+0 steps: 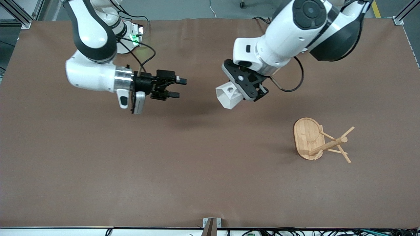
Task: Hang cup on rack
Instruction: 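Carry the cup over the wooden rack while the right gripper retracts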
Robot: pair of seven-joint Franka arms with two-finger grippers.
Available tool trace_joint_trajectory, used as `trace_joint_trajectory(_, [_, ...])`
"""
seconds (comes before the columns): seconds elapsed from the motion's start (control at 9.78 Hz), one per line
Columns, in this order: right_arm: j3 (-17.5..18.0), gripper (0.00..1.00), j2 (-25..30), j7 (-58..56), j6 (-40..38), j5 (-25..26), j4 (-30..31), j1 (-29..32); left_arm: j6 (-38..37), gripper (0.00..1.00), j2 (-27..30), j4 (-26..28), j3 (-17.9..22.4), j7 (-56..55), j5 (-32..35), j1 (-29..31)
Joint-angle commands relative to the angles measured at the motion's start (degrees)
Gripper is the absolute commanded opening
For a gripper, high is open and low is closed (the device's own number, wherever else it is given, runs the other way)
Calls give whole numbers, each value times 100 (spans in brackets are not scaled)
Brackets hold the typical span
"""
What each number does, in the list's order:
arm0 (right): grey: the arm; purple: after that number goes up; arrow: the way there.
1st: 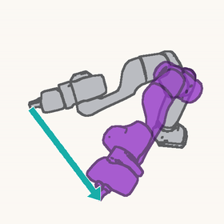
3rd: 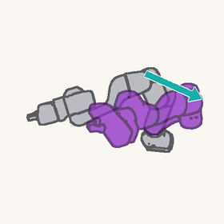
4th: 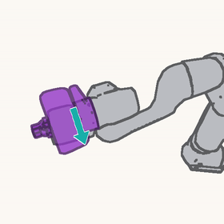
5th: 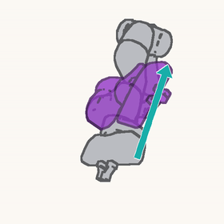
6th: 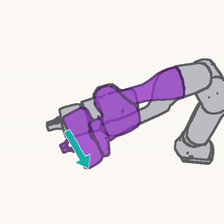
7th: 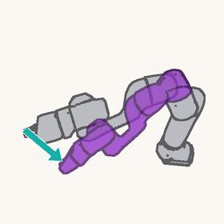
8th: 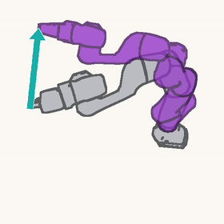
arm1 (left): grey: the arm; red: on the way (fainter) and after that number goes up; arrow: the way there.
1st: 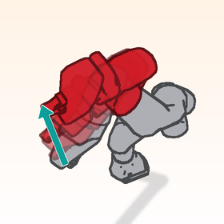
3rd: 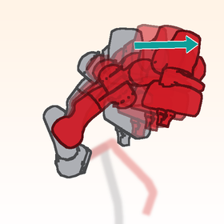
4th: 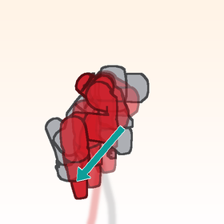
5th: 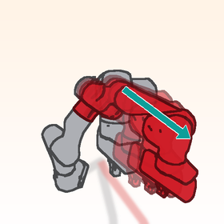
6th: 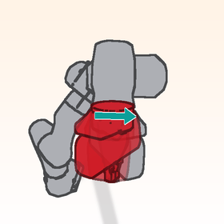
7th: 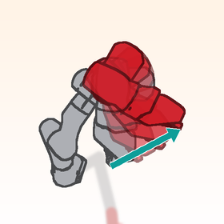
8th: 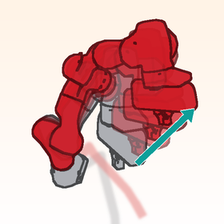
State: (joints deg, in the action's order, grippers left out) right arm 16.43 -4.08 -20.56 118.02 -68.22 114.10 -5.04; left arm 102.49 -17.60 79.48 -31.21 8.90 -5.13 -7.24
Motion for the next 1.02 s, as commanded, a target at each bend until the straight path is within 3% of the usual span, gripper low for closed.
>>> trace_joint_trajectory(0.0, [-498,100,109,1233,-611,1689,-466,47,-158,0,178,173,1,-764,126,423])
trace_joint_trajectory(0.31, [-790,100,469,2466,-693,4633,-520,55,-316,0,231,155,9,-810,126,952])
trace_joint_trajectory(0.51, [-1140,100,627,2688,-772,6052,-520,64,-510,0,169,164,9,-810,353,1267])
trace_joint_trajectory(0.72, [-1728,100,795,2619,-859,6531,-938,125,-519,0,265,434,166,-906,319,1498])
trace_joint_trajectory(0.92, [-1731,100,786,2662,-1700,6768,-1554,503,-336,0,590,1066,1129,-978,284,920])
